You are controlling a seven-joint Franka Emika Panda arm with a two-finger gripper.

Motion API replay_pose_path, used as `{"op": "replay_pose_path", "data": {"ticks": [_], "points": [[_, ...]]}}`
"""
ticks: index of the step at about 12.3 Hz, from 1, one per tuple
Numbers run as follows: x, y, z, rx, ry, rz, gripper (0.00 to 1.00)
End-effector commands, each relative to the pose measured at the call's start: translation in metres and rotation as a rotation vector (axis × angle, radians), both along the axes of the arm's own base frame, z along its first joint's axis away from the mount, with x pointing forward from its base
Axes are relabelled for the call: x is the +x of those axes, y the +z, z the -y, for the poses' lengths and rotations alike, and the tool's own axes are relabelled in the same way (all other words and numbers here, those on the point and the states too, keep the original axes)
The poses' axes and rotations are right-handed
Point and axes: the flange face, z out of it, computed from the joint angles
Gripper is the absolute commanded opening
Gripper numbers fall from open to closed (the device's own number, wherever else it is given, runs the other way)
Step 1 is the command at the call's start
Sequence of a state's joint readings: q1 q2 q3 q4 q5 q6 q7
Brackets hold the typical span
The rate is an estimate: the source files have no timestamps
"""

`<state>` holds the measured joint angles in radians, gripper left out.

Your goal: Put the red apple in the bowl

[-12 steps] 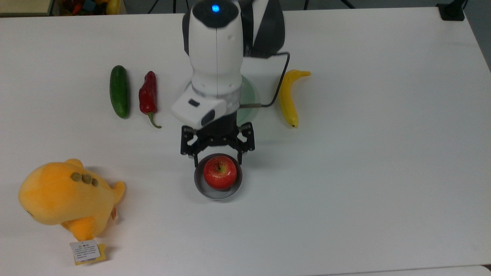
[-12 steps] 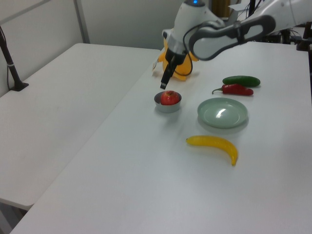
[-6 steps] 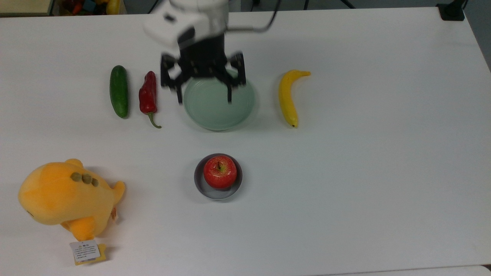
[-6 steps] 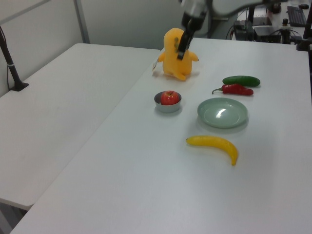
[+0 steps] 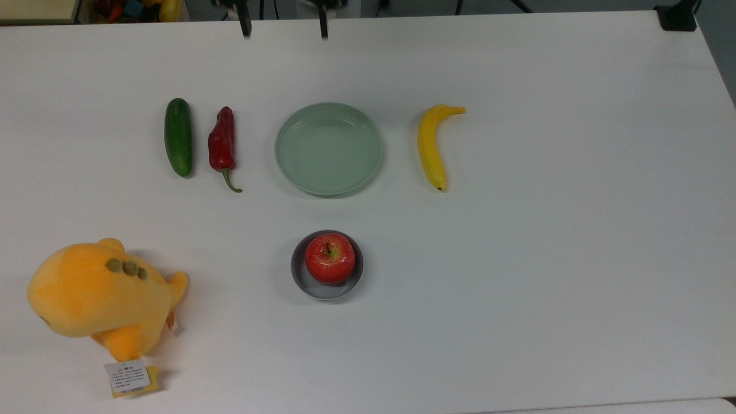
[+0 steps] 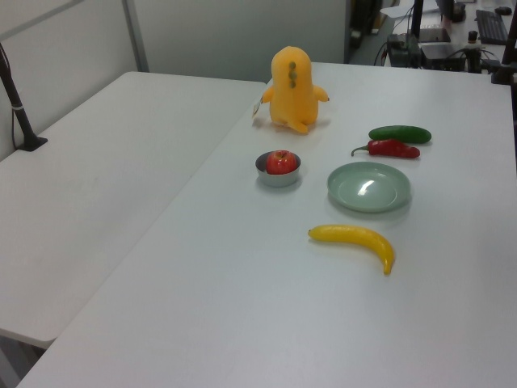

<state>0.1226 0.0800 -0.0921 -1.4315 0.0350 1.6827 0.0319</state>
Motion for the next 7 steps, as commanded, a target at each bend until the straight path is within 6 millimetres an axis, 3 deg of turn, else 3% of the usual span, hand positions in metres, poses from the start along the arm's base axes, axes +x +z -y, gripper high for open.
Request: {"op": "replay_pose_path", "data": {"ticks": [1,4,7], "points": [[-0.052,0.015,0.002,0.044,-0.062,-0.063,1.00],[-0.079,0.015,0.000,0.051,-0.051,-0.084,1.00],[-0.064,-0.007,-0.004,0.051,-0.028,-0.107,1.00]]}}
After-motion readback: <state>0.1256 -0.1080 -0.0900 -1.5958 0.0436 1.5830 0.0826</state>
